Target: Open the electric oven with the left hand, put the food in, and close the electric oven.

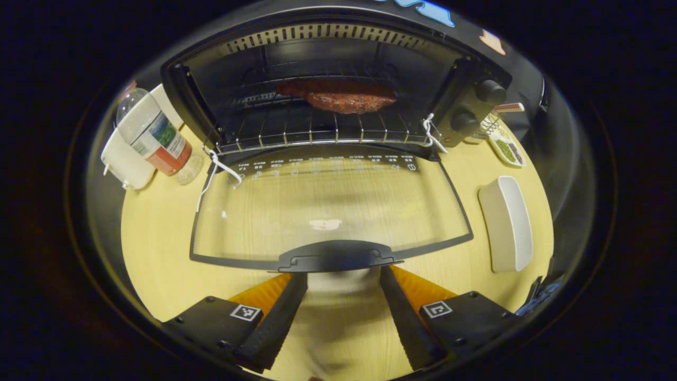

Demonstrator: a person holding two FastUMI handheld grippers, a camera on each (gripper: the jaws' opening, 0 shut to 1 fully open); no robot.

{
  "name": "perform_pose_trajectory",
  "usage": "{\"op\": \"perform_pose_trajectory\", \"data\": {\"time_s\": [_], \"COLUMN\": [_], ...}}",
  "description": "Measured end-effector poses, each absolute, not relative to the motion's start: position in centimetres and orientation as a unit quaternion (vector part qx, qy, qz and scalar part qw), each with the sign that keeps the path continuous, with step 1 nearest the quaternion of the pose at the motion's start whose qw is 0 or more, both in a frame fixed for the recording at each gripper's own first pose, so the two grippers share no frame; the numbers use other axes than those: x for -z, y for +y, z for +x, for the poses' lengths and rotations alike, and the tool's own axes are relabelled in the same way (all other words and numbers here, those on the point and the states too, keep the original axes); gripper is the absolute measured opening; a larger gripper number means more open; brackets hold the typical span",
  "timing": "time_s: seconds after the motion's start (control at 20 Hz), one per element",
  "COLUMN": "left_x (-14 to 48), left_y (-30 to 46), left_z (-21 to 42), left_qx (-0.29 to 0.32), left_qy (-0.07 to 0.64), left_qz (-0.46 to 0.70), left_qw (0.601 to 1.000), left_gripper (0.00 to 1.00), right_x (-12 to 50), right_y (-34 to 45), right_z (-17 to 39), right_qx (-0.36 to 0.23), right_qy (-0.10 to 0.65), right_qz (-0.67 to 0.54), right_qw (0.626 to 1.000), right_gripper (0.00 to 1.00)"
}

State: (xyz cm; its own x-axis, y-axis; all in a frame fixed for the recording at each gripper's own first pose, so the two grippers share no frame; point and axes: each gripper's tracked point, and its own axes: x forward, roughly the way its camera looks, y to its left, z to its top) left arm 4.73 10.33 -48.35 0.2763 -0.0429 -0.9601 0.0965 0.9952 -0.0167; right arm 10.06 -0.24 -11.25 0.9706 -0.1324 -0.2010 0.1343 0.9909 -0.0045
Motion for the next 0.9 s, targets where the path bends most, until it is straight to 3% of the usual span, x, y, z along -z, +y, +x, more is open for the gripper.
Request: {"op": "perform_pose_trajectory", "data": {"time_s": [0.1,0.45,0.5,0.55,0.9], "left_x": [47.5,43.1,42.5,42.2,40.3], "left_y": [10.2,9.9,9.9,9.9,9.5], "left_z": [4.6,4.8,4.9,5.1,6.1], "left_qx": [0.046,0.05,0.05,0.05,0.053], "left_qy": [0.592,0.548,0.543,0.537,0.511], "left_qz": [0.02,-0.011,-0.012,-0.011,0.001], "left_qw": [0.804,0.835,0.838,0.842,0.858], "left_gripper": [0.95,0.95,0.99,0.95,0.95], "right_x": [11.2,10.5,10.5,10.3,10.3], "right_y": [-0.3,-0.4,-0.4,-0.4,-1.0], "right_z": [9.9,9.2,9.1,9.0,8.6], "right_qx": [0.068,0.069,0.069,0.069,0.069], "right_qy": [0.101,0.091,0.091,0.09,0.089], "right_qz": [0.004,0.005,0.007,0.009,0.008], "right_qw": [0.993,0.993,0.993,0.994,0.994], "right_gripper": [0.92,0.92,0.92,0.92,0.92]}}
